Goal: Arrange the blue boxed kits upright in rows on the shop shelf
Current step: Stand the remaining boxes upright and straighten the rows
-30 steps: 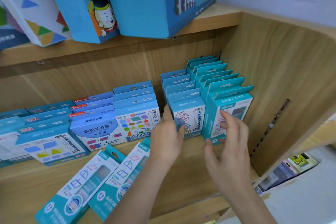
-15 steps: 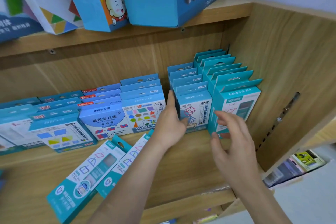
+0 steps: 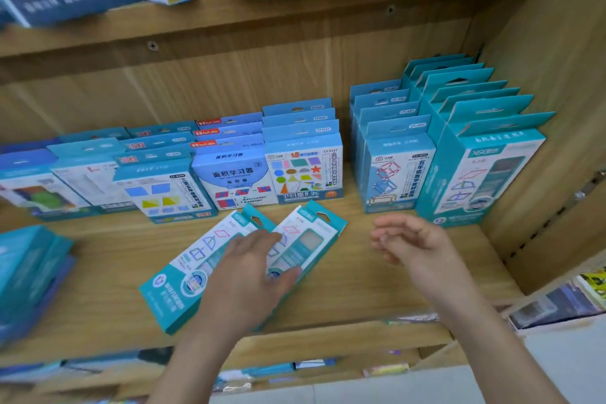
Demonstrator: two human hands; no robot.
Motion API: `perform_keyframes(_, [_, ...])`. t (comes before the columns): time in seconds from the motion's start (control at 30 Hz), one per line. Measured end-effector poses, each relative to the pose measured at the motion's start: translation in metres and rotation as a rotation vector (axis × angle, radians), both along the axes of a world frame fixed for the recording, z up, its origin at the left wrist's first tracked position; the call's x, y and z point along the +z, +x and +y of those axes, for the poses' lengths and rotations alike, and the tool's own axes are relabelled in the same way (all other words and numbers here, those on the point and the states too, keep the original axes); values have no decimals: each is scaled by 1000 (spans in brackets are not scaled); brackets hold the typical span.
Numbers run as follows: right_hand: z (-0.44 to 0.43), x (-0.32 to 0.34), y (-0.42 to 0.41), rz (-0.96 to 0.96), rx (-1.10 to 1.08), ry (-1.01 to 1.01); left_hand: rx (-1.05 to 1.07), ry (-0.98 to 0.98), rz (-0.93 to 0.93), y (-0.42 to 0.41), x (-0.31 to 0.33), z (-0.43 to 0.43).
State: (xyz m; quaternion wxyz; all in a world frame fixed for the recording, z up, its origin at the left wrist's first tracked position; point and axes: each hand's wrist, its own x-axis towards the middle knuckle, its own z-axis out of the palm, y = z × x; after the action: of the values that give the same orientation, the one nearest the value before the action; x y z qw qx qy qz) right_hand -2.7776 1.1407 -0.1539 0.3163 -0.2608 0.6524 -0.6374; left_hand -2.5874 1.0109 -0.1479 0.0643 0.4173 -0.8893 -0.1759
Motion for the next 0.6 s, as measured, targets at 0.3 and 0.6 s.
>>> perform_keyframes(0.3, [-19, -9, 28, 43, 129, 174, 46, -147, -79, 15, -10, 15])
perform_keyframes(0.6, [-28, -8, 48, -38, 148, 169, 50, -197, -133, 18, -13, 13])
